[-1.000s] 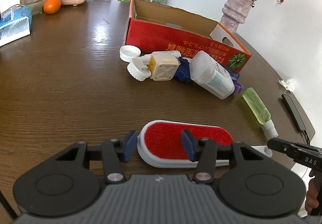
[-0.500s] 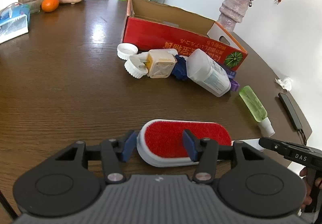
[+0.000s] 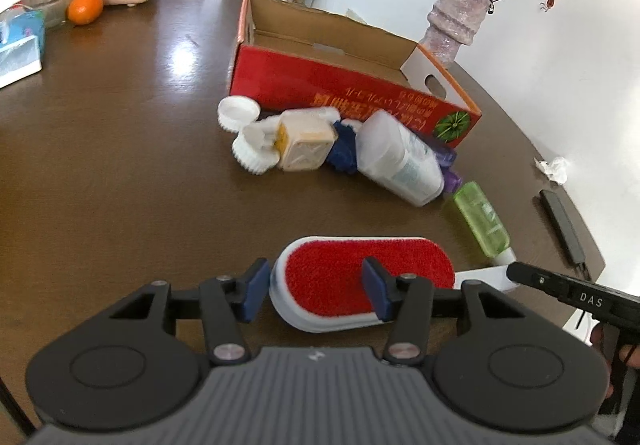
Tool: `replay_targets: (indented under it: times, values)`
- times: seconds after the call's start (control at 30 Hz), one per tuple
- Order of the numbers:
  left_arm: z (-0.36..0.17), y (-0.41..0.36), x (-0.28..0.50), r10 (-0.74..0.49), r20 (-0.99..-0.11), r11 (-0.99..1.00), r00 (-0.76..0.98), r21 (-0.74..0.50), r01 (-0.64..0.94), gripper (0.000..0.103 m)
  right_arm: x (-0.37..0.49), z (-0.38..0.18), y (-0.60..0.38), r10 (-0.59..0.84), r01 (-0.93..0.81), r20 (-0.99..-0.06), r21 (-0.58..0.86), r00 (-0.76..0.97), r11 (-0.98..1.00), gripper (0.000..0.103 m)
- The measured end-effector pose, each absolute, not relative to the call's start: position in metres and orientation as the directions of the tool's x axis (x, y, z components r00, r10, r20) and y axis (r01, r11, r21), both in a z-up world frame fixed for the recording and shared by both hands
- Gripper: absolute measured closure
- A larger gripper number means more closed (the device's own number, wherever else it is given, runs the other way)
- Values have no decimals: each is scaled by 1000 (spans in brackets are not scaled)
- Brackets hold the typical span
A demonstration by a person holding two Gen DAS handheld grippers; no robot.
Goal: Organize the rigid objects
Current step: 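Lift the red lint brush with both tools and carry it over the cardboard box, then open both tools to drop the red lint brush into the box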
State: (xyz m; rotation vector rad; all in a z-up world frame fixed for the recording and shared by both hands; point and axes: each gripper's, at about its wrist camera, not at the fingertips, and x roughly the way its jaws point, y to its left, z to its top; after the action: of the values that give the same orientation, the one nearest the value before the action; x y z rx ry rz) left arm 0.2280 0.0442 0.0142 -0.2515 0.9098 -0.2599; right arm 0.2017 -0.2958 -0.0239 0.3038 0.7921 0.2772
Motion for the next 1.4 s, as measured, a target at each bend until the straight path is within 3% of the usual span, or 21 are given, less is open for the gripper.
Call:
replay_targets:
  times: [0.5, 0.9, 1.1, 1.13, 1.4]
  values:
    - [96, 44, 387, -316, -711, 942, 628, -313, 119, 53, 360, 58, -305, 394, -172, -614, 390, 684, 905, 90]
    - [68, 36, 478, -289, -773, 951, 565, -298, 79, 54, 477, 42, -300, 371, -119, -703, 381, 606, 917, 90]
    - [43, 39, 484, -259, -819, 962, 512, -266, 61, 55, 486, 21, -290, 368, -136, -748, 355, 552, 925, 90]
    - [39, 38, 485, -270, -824, 960, 499, -272, 69, 60, 487, 20, -287, 367, -143, -752, 348, 547, 927, 90]
    - [38, 26, 482, -258, -844, 966, 469, -231, 115, 57, 484, 17, -257, 323, -231, -777, 232, 540, 945, 93]
